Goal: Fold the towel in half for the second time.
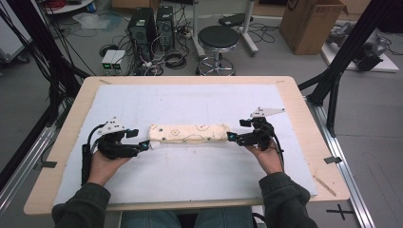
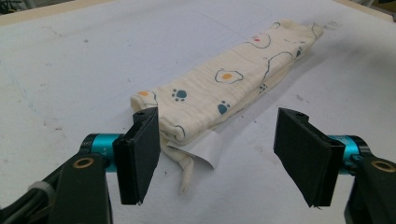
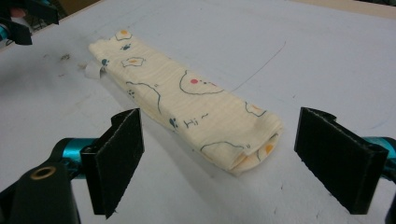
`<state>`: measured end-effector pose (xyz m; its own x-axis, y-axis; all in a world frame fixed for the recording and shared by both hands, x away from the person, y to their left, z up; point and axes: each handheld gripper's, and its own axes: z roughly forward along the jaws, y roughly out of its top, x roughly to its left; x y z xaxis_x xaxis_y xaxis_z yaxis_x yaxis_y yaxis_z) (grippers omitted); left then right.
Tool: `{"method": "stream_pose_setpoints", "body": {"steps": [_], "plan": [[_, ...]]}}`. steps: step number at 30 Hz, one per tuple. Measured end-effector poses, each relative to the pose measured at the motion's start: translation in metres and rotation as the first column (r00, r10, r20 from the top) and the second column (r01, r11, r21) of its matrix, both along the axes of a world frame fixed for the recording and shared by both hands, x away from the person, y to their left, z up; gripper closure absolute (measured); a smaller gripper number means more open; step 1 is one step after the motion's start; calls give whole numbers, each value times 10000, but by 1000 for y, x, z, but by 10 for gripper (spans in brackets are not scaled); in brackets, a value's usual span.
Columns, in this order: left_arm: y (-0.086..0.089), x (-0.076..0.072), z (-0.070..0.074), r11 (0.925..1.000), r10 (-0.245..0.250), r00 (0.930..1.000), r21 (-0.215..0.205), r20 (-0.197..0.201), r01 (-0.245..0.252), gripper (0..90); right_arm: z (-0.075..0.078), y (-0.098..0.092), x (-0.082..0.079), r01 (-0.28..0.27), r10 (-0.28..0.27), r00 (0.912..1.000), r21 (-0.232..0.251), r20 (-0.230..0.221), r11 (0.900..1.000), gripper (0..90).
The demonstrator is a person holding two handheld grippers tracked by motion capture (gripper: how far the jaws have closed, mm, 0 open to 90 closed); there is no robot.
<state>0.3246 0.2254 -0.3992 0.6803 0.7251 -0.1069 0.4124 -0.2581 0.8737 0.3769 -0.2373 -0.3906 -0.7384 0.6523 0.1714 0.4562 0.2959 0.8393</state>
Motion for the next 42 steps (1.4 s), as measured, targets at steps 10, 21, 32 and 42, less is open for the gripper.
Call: {"method": "stream_pose_setpoints", "body": {"steps": [10,21,32,42], "plan": [[5,-9,-4,9999,74,10000,97,-19,-74,314,-6,-8,-12,17,-16,10000,69,-24,10000,149],[6,-19,-9,9997,74,10000,220,-4,-74,294,-15,-18,-22,149,-149,9998,2,-116,9999,127],[11,-32,-10,9997,135,9999,207,108,-137,277,-22,-25,-32,157,-157,9999,-39,-63,9999,125],[16,-43,-12,9995,159,9998,279,108,-162,259,-26,-31,-41,222,-224,9997,-203,-85,9995,125]]}}
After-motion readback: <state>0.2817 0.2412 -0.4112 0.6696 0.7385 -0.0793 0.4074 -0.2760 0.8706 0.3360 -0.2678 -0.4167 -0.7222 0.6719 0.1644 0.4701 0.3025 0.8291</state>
